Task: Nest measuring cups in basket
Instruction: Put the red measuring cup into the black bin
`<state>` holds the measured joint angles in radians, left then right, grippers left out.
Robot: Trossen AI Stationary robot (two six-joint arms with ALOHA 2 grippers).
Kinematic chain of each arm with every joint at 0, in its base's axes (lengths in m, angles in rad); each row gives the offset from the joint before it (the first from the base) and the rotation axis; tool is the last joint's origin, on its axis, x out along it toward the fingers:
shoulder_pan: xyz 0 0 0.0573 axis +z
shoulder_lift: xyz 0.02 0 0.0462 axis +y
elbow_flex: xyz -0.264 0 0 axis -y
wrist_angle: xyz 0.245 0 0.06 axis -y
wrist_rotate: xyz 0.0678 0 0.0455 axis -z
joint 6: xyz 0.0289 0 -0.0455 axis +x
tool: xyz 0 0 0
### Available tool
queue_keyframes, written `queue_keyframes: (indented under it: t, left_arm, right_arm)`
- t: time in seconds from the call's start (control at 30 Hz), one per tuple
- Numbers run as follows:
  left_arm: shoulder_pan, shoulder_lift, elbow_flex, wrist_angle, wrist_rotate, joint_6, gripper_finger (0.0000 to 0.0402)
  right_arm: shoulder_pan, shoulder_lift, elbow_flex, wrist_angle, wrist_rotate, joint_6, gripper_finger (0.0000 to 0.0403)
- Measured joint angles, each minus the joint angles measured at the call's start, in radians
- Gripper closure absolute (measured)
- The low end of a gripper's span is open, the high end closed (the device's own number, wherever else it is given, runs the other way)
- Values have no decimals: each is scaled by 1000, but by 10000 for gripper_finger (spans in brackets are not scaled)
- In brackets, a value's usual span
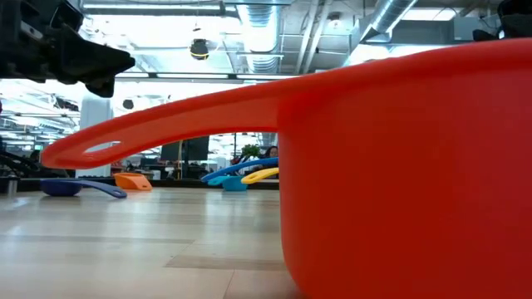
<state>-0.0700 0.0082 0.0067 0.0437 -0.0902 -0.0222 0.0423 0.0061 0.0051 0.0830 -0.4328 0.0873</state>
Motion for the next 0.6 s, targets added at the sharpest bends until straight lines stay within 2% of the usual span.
queue_keyframes:
  t: [0.13, 0.4, 0.6]
  left_arm:
    - [0, 0, 0, 0, 0, -88, 346]
    - [0, 0, 0, 0, 0, -131, 346]
    - [0, 0, 0, 0, 0, -148, 346]
  right_arm:
    - [0, 0, 0, 0, 0, 0, 257]
    - [0, 0, 0, 0, 0, 0, 267]
    - [0, 0, 0, 2, 0, -93, 270]
